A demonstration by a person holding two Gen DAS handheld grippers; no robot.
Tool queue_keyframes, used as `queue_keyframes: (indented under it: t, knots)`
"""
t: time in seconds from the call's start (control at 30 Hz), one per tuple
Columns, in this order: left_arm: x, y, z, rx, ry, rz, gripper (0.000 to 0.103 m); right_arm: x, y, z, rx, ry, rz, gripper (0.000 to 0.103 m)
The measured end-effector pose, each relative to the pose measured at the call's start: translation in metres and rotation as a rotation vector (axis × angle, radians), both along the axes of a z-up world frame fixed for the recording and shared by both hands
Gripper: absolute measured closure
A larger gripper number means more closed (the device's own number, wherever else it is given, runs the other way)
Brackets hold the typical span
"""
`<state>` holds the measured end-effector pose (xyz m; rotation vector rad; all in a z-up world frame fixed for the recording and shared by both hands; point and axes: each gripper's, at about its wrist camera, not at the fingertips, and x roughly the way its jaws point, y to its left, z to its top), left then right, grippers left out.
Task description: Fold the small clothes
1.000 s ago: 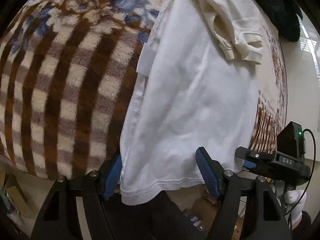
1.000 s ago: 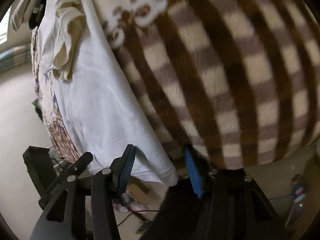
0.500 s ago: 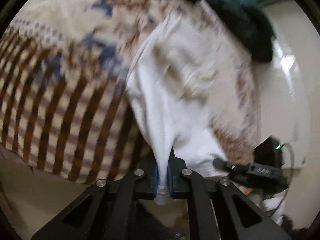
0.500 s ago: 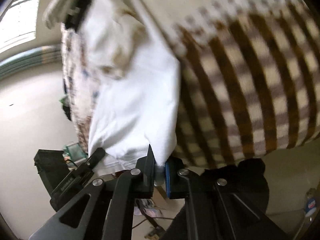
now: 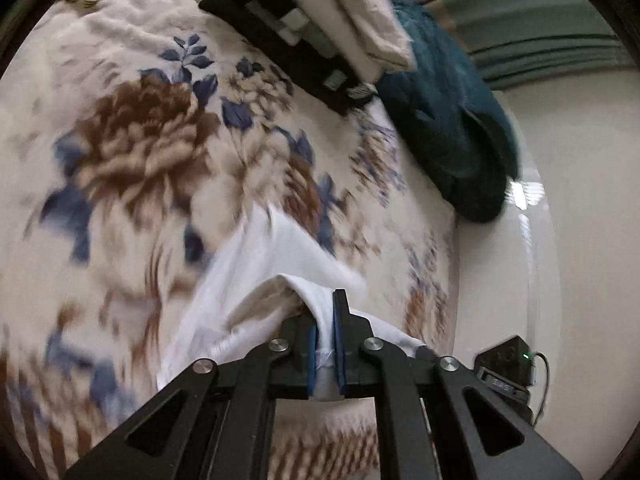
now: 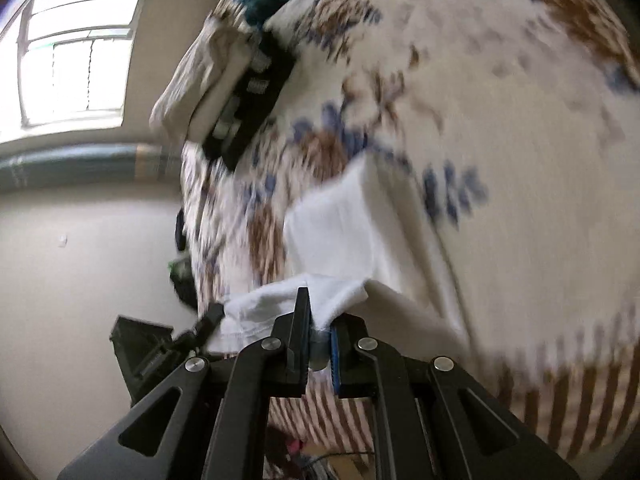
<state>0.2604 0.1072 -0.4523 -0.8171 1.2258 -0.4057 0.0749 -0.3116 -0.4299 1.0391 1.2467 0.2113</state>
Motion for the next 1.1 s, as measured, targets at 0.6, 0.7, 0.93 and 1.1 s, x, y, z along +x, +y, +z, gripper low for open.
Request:
queue_keyframes:
  t: [0.6, 0.7, 0.93, 1.1]
  knots:
    - [0.083, -0.011, -0.049, 0.145, 0.109, -0.206, 0.041, 0.078, -0.024, -0.045, -0.142, 0.098, -0.074, 0.048]
    - [0.084, -0.03, -0.062, 0.213, 0.043, -0.28, 0.08, 0.083, -0.014, -0.071, -0.103, 0.167, -0.035, 0.058]
    - [0.094, 0.0, -0.053, 0.284, 0.051, -0.258, 0.083, 0.103, -0.01, -0.066, -0.203, 0.124, -0.046, 0.097]
    - [0.019, 0.003, -0.031, 0.302, 0.077, -0.264, 0.04, 0.081, -0.005, -0.043, -0.21, 0.153, 0.027, 0.048]
